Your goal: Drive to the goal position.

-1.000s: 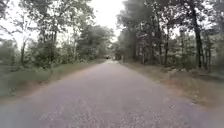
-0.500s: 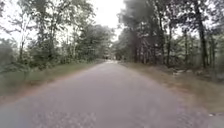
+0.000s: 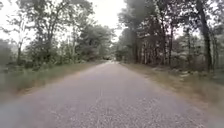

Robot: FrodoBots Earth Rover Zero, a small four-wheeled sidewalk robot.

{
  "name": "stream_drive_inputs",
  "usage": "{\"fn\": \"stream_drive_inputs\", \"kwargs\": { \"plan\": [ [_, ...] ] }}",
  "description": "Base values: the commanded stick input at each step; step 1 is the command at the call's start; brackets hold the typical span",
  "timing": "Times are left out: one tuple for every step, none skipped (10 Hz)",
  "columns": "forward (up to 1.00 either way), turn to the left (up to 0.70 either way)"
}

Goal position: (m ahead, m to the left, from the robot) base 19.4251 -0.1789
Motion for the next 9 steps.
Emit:
{"fn": "stream_drive_inputs", "kwargs": {
  "plan": [
    [0.70,0.00],
    [0.70,0.00],
    [0.70,0.00],
    [0.70,0.00],
    [0.70,0.00],
    [0.70,0.00],
    [0.70,0.00],
    [0.70,0.00],
    [0.70,0.00]
  ]
}}
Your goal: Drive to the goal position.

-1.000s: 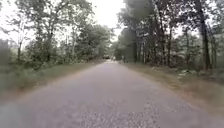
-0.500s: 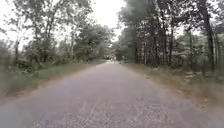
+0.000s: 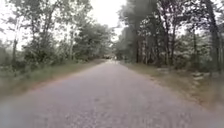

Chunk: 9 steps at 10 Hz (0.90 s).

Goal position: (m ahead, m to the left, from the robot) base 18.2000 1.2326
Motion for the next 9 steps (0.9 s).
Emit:
{"fn": "stream_drive_inputs", "kwargs": {
  "plan": [
    [0.70,0.00],
    [0.70,0.00],
    [0.70,0.00],
    [0.70,0.00],
    [0.70,0.00],
    [0.70,0.00],
    [0.70,0.00],
    [0.70,0.00],
    [0.70,0.00]
  ]
}}
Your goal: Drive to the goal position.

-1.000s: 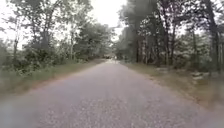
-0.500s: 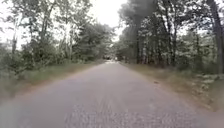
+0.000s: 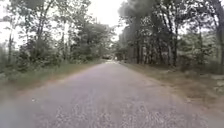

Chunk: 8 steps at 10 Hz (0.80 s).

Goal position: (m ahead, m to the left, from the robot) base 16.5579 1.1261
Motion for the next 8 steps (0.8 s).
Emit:
{"fn": "stream_drive_inputs", "kwargs": {
  "plan": [
    [0.70,0.00],
    [0.70,0.00],
    [0.70,0.00],
    [0.70,0.00],
    [0.70,0.00],
    [0.70,0.00],
    [0.70,0.00],
    [0.70,0.00]
  ]
}}
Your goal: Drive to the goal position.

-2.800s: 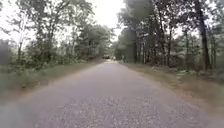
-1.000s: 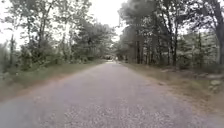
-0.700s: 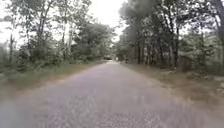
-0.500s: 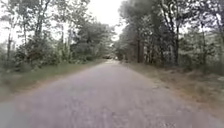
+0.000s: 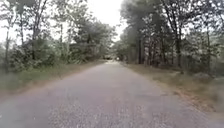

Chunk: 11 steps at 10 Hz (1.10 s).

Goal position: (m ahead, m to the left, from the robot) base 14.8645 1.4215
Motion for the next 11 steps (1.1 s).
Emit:
{"fn": "stream_drive_inputs", "kwargs": {
  "plan": [
    [0.70,0.00],
    [0.70,0.00],
    [0.70,0.00],
    [0.70,0.00],
    [0.70,0.00],
    [0.70,0.02],
    [0.70,0.13],
    [0.70,0.14],
    [0.70,0.02],
    [0.70,0.00],
    [0.70,0.00]
  ]
}}
